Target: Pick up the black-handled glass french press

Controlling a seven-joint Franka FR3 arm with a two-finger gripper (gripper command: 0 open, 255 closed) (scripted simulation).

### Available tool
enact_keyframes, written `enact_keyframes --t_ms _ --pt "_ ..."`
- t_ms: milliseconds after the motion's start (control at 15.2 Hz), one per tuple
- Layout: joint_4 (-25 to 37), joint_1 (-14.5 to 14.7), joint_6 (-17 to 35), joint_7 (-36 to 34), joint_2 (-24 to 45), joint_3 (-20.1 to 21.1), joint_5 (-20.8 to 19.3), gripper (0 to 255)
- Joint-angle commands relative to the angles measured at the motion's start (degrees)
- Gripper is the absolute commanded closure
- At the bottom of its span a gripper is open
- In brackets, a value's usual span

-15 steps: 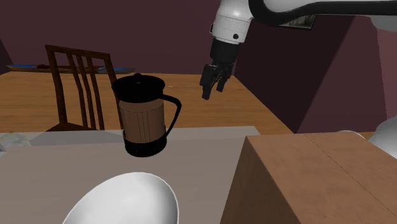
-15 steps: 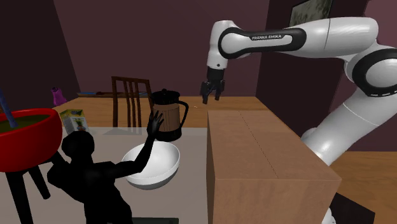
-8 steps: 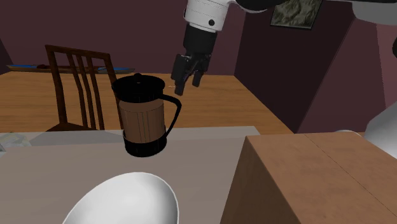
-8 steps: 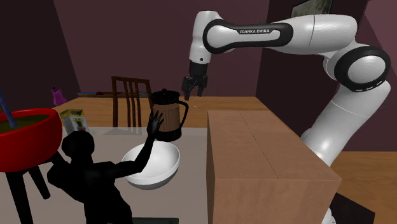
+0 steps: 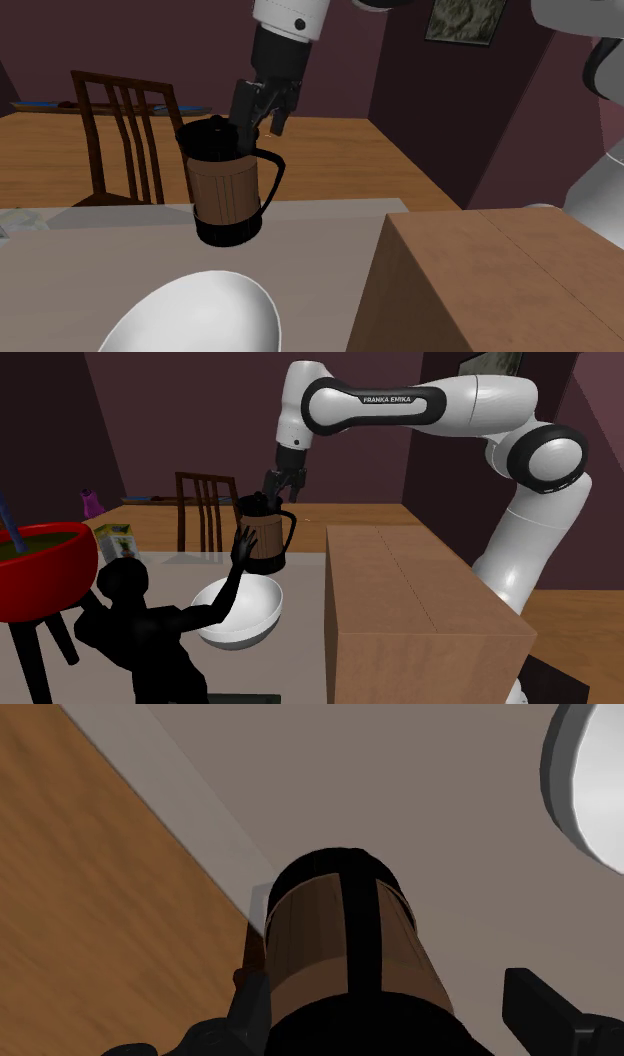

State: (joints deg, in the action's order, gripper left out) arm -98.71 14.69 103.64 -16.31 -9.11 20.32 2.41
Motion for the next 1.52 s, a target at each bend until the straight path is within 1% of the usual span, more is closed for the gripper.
enact_keyframes --t_ms 0,198,330,396,990,1452 --pt "-1.8 0.0 1.5 0.3 -0.3 -0.1 0.1 0" --pt "-5.1 0.0 4.3 0.4 -0.9 -0.1 0.4 0" --pt "-5.1 0.0 4.3 0.4 -0.9 -0.1 0.4 0" --pt "-5.0 0.0 4.3 0.4 -0.8 -0.1 0.3 255" --pt "-5.1 0.0 4.3 0.4 -0.9 -0.1 0.4 255" --pt "1.7 -0.1 -1.2 0.1 0.4 0.0 -0.1 255"
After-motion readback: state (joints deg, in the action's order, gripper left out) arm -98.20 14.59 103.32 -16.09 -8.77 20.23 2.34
